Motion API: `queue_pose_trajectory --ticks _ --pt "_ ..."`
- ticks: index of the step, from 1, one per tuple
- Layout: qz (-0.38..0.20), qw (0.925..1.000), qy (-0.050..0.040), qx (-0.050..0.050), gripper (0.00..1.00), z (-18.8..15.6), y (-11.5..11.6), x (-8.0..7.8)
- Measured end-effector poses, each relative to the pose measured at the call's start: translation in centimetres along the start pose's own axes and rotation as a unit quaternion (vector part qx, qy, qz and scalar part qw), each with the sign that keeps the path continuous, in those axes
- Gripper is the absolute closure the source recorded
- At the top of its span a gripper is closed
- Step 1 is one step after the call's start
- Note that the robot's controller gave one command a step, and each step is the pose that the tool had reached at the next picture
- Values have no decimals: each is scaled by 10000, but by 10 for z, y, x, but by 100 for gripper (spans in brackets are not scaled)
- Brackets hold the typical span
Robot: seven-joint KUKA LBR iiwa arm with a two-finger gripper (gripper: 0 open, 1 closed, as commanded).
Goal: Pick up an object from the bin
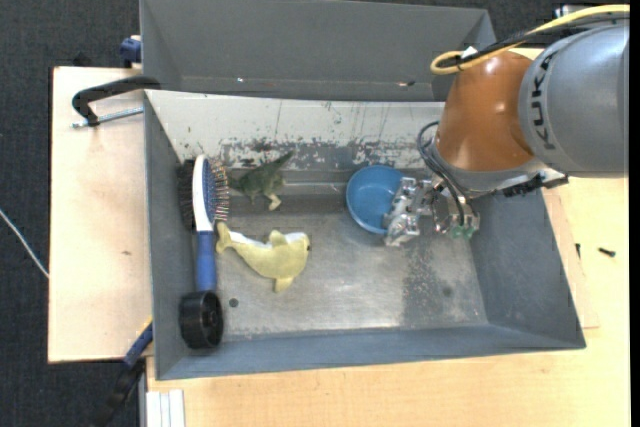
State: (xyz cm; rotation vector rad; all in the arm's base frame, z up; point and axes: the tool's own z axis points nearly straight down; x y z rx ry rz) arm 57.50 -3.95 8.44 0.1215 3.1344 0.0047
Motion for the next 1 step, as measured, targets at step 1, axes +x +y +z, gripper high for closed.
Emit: queue_pose_trajectory --ticks 1 --pt "-209 9998 -51 12 100 -120 10 -12"
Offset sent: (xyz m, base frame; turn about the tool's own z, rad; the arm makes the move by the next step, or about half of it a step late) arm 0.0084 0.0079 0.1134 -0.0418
